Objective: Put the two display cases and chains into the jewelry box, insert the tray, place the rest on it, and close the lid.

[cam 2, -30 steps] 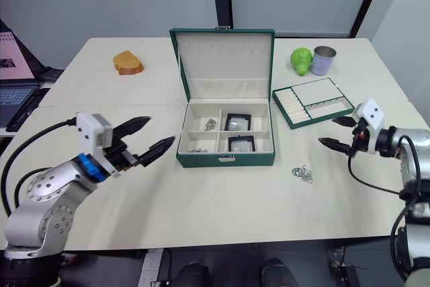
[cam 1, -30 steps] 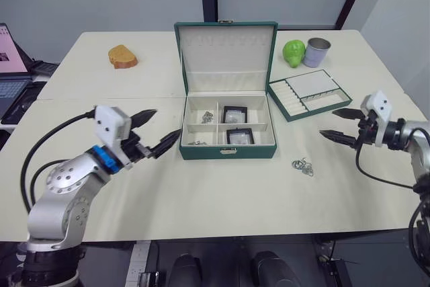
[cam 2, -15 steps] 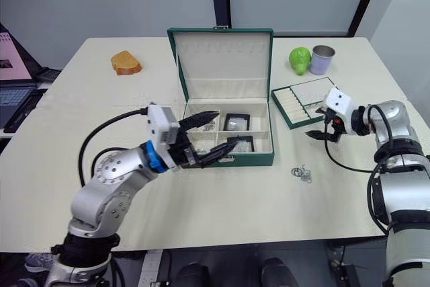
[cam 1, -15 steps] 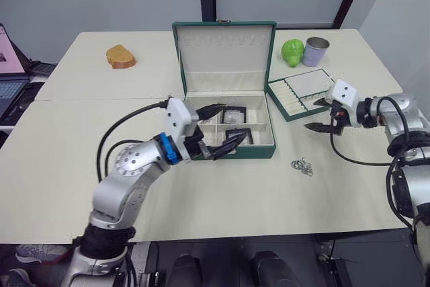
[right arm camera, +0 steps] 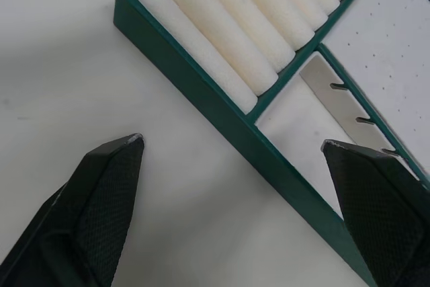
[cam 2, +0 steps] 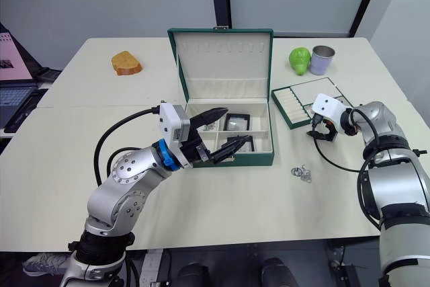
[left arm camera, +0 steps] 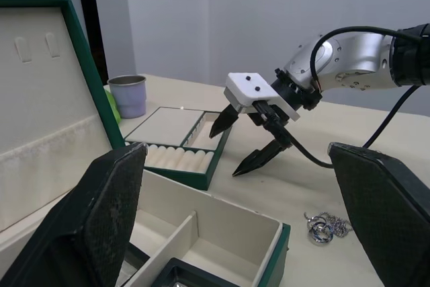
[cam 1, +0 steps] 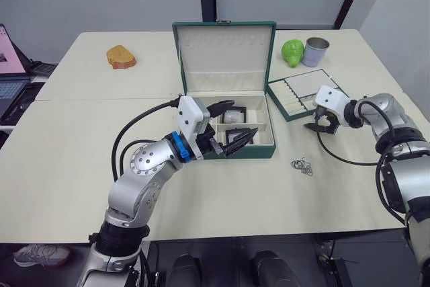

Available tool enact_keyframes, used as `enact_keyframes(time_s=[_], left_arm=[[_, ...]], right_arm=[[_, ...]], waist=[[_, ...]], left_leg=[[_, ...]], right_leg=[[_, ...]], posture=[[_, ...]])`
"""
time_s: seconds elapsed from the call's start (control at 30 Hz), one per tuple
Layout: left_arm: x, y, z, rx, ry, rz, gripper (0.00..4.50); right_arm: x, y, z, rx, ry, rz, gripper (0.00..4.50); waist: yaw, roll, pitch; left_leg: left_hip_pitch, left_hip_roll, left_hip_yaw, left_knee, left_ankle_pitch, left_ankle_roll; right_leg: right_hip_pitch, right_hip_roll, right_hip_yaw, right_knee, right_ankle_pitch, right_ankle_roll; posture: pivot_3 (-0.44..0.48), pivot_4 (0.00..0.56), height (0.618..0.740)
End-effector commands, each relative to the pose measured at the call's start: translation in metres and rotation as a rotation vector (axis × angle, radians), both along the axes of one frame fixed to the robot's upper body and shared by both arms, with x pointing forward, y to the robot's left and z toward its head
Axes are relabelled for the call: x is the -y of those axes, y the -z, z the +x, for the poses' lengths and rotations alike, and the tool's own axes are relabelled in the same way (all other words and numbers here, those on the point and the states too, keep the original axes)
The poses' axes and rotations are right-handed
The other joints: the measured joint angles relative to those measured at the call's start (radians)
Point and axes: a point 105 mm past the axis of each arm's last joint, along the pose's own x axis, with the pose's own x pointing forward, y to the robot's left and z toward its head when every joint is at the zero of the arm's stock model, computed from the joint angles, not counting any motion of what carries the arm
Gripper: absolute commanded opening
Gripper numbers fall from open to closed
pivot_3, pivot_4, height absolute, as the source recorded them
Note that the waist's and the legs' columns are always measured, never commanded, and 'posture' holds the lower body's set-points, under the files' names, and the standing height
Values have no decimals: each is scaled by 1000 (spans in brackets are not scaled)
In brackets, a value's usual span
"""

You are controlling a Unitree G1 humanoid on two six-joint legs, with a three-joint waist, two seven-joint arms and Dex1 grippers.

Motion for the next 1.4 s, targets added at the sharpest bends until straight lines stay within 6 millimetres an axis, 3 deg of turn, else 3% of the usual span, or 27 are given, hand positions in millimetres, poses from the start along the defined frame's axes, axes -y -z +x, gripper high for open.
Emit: enact_keyframes(time_s=[0.03,0.3,0.4,0.6,0.83,0.97,1.23,1.4], left_arm=[[1,-13,-4,52,-3,-22,4500],[4,-14,-5,53,-6,-33,4500],[3,-14,-5,53,-11,-33,4500],[2,-16,-5,57,-18,-33,4500],[2,-18,-4,61,-21,-36,4500],[2,-19,-3,63,-20,-38,4500],[3,-19,-3,66,-17,-40,4500],[3,-20,-4,69,-15,-42,4500]], right_arm=[[-1,-7,4,25,4,-32,4486],[-2,2,4,-24,42,-18,4486],[-3,4,4,-35,56,2,3875],[-3,1,4,-50,62,27,2085],[-8,-5,3,-64,43,68,608],[-12,-6,1,-91,28,101,3],[-14,-9,-1,-129,27,175,3],[-9,-11,-6,-157,27,250,1295]], waist=[[1,0,0],[0,0,0],[0,0,0],[2,0,0],[1,0,0],[1,0,0],[0,0,0],[0,0,0]], left_leg=[[0,0,0,0,0,0],[1,0,0,0,0,0],[1,0,0,0,0,0],[0,0,0,1,0,0],[0,0,0,0,0,0],[0,0,0,0,0,0],[0,0,0,0,0,0],[0,0,0,0,0,0]], right_leg=[[0,0,0,0,0,0],[0,0,0,0,0,0],[1,0,0,1,0,0],[1,0,-1,1,0,0],[1,0,-1,0,0,0],[1,0,-1,0,0,0],[1,0,-1,0,0,0],[1,0,-1,0,0,0]], posture=[[0,150,740],[0,150,740],[0,150,740],[0,150,740],[0,150,740],[0,150,740],[0,150,740],[0,150,740]])
